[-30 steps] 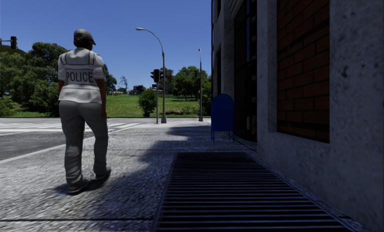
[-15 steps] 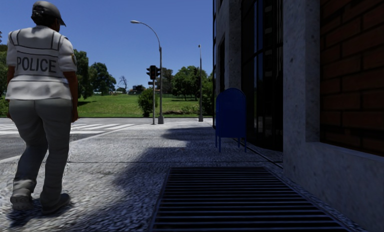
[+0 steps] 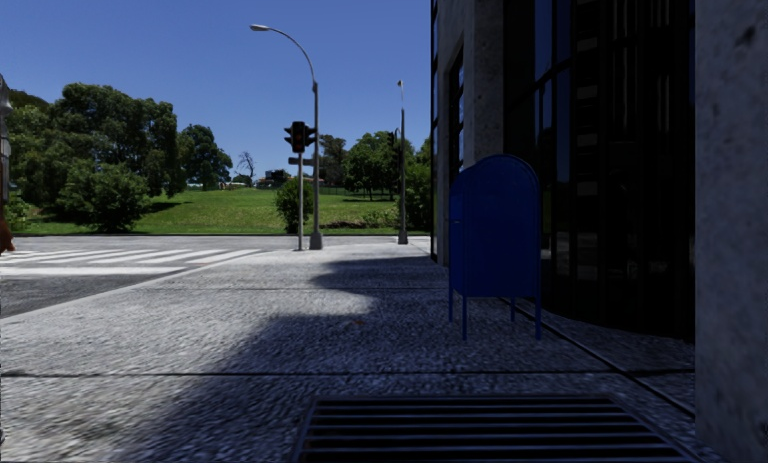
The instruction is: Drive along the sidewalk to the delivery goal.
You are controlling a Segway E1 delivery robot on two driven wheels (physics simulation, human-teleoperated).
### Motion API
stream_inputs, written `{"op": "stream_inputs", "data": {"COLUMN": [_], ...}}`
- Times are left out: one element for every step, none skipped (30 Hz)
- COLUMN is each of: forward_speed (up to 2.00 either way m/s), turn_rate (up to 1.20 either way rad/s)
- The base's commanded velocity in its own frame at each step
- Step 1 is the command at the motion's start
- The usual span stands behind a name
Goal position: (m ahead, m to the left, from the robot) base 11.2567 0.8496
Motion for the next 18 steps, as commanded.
{"op": "stream_inputs", "data": {"forward_speed": [2.00,2.00,2.00,2.00,2.00,2.00,2.00,2.00,2.00,2.00,2.00,2.00,2.00,2.00,2.00,2.00,2.00,2.00], "turn_rate": [0.00,0.00,0.00,0.00,0.00,0.00,0.00,0.00,0.00,0.00,0.00,0.00,0.00,0.00,0.00,0.00,0.00,0.00]}}
